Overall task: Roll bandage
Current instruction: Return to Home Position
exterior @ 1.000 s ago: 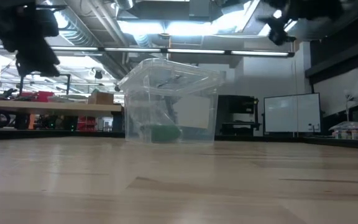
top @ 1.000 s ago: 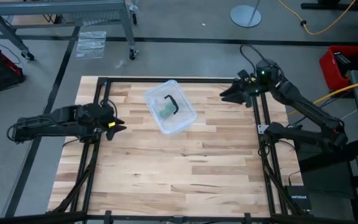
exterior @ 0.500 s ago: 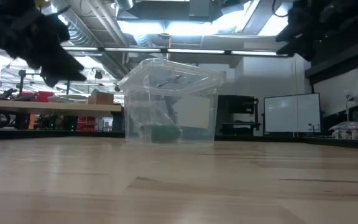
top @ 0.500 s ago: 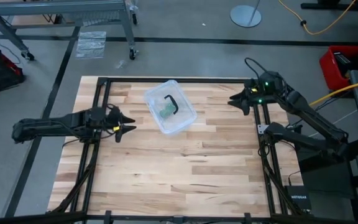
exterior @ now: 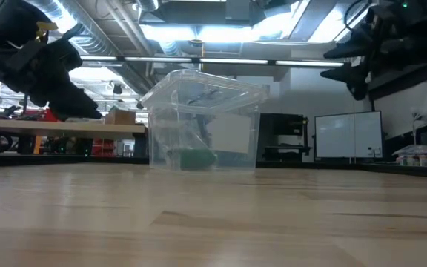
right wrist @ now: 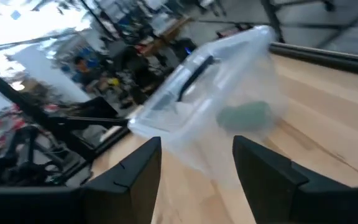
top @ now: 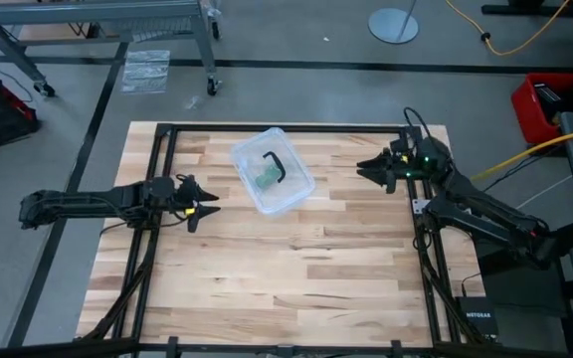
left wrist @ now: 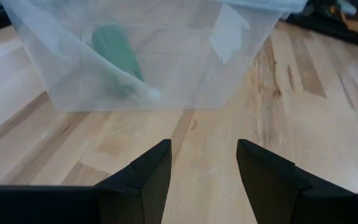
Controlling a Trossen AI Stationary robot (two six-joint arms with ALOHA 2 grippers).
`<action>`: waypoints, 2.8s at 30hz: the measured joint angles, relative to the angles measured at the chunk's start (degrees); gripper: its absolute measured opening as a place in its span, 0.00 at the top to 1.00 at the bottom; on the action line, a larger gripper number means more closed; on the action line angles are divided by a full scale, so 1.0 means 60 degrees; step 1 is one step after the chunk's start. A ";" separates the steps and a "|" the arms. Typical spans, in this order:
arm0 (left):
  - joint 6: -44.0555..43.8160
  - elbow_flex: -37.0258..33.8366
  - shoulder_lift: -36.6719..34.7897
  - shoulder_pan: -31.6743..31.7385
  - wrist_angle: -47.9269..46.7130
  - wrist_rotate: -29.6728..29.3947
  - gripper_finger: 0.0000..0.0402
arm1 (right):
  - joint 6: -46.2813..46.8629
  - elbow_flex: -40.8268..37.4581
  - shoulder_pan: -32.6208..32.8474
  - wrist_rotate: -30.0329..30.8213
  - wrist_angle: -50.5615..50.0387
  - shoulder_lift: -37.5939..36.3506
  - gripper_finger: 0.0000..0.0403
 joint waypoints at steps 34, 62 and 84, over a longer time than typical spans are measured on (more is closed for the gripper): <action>0.0300 -0.0005 0.0004 -0.0001 -0.0213 0.0000 0.56 | -0.0029 -0.2842 0.6209 0.8291 0.1949 0.0579 0.50; 0.0285 0.0017 0.0006 -0.0001 -0.0753 0.0000 0.56 | -0.0073 -0.2861 0.6202 0.8287 0.1898 0.0582 0.50; 0.0285 0.0017 -0.1921 0.0003 -0.0764 0.0000 0.56 | -0.0080 -0.2869 0.6202 0.8277 0.1222 -0.1239 0.50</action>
